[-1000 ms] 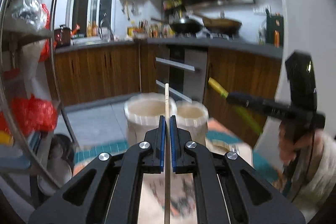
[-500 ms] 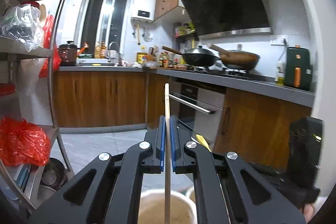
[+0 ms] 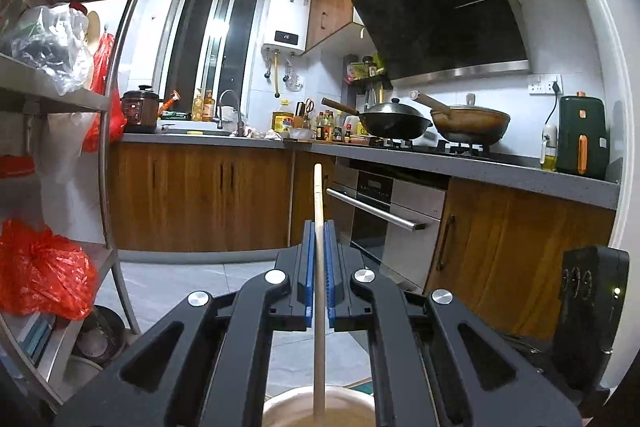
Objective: Organize utensils
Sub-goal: 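Drop chopstick in tall cup with left tool while right tool drops yellow utensil in short cup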
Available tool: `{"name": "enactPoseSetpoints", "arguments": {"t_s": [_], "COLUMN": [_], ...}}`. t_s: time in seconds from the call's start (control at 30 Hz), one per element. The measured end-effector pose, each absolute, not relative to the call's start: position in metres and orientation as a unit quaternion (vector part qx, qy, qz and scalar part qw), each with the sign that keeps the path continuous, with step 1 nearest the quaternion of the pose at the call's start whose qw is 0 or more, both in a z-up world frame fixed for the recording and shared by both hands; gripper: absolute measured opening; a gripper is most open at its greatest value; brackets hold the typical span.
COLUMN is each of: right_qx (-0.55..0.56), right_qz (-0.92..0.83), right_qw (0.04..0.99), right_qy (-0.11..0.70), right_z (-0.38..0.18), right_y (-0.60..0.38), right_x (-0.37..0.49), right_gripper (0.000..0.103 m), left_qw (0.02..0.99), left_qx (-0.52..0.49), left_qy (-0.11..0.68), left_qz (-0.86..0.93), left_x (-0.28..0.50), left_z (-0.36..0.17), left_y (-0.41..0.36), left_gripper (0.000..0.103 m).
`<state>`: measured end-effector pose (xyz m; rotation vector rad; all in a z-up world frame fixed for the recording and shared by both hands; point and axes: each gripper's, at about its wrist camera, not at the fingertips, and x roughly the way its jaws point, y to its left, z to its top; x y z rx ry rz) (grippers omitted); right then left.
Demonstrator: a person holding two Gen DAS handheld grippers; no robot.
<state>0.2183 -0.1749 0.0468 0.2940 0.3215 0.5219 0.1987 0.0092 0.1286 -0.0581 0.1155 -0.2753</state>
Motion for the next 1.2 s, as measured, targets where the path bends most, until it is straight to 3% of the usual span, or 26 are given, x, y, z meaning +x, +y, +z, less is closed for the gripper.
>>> {"name": "enactPoseSetpoints", "arguments": {"t_s": [1.03, 1.1, 1.2], "right_qx": [0.123, 0.131, 0.139], "right_qz": [0.254, 0.258, 0.259], "right_qw": [0.945, 0.943, 0.942], "right_qy": [0.163, 0.167, 0.165], "right_z": [0.027, 0.027, 0.03], "right_y": [-0.166, -0.17, -0.176], "right_x": [0.214, 0.212, 0.205], "right_gripper": [0.011, 0.012, 0.026], "left_qw": [0.986, 0.986, 0.987], "left_qx": [-0.038, -0.032, -0.02], "left_qy": [0.066, 0.069, 0.074], "left_qz": [-0.148, -0.146, -0.138], "left_x": [0.187, 0.183, 0.176], "left_z": [0.115, 0.113, 0.11], "left_y": [0.027, 0.028, 0.029], "left_gripper": [0.004, 0.004, 0.004]}}
